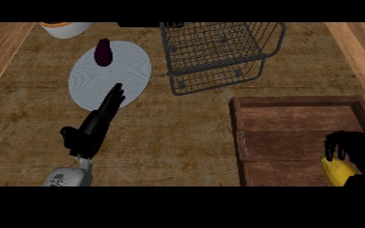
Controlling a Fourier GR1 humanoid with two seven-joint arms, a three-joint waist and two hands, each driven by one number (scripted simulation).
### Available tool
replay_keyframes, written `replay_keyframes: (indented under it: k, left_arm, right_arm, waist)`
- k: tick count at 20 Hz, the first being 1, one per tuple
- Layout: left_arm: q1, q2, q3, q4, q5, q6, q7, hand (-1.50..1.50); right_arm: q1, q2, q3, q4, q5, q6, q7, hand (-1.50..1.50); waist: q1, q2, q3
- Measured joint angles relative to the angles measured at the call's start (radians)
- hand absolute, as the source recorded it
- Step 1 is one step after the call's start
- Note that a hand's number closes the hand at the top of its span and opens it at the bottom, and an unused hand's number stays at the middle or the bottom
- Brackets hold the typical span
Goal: Pick the lemon from the tray and place it in the tiered basket
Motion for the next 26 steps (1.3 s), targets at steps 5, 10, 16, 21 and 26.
replay_keyframes:
  k: [5,10,16,21,26]
  left_arm:
    - [-0.042,-0.002,-0.008,0.013,0.001,-0.022,0.004,0.0]
    - [-0.071,-0.026,-0.031,0.029,-0.012,-0.021,0.004,0.0]
    - [-0.065,-0.021,-0.025,0.02,-0.008,-0.024,0.016,0.0]
    - [-0.066,-0.009,-0.005,0.028,-0.005,-0.023,0.017,0.0]
    - [-0.051,-0.013,-0.001,0.01,-0.01,-0.012,0.029,0.0]
  right_arm:
    - [-0.233,-0.088,-0.06,0.276,-0.02,0.002,-0.156,1.5]
    - [-0.435,-0.164,-0.089,0.549,0.002,-0.056,-0.32,1.5]
    - [-0.646,-0.167,-0.171,0.805,-0.066,-0.093,-0.488,1.5]
    - [-0.796,-0.148,-0.265,0.903,-0.201,-0.017,-0.586,1.5]
    - [-0.964,-0.143,-0.286,0.956,-0.244,0.039,-0.59,1.5]
  waist:
    - [0.052,0.019,0.013]
    - [0.084,0.03,0.019]
    - [0.078,0.025,0.019]
    - [0.057,0.018,0.018]
    - [0.038,0.011,0.016]
